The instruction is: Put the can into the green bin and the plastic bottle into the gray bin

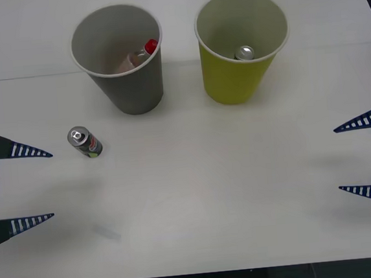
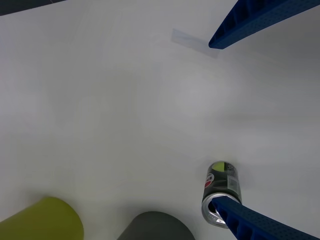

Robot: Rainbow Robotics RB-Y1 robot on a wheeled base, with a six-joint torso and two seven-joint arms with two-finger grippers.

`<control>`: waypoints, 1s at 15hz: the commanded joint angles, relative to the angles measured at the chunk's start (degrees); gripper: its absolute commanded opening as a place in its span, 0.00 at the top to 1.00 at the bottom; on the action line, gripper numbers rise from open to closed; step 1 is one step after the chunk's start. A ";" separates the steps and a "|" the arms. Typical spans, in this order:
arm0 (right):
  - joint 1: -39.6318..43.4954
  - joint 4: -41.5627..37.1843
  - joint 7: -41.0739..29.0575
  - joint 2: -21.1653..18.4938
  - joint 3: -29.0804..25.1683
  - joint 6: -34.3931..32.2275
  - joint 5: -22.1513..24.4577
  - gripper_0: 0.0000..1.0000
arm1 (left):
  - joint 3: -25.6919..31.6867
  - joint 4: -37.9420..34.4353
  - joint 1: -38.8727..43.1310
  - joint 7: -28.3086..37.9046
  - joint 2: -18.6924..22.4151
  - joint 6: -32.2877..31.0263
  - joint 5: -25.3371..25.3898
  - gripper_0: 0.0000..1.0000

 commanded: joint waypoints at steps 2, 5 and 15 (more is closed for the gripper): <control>0.00 0.00 0.00 0.00 0.00 0.00 0.00 0.00 | 0.12 -0.05 0.29 0.08 -0.84 0.66 0.38 0.00; 0.00 0.00 0.00 0.00 0.00 0.00 0.00 0.00 | 0.91 -1.10 0.82 0.52 -0.58 0.93 1.44 0.00; 0.00 0.00 0.00 0.00 0.00 0.00 0.00 0.00 | -4.54 -1.98 2.23 13.26 -1.28 5.15 3.99 0.00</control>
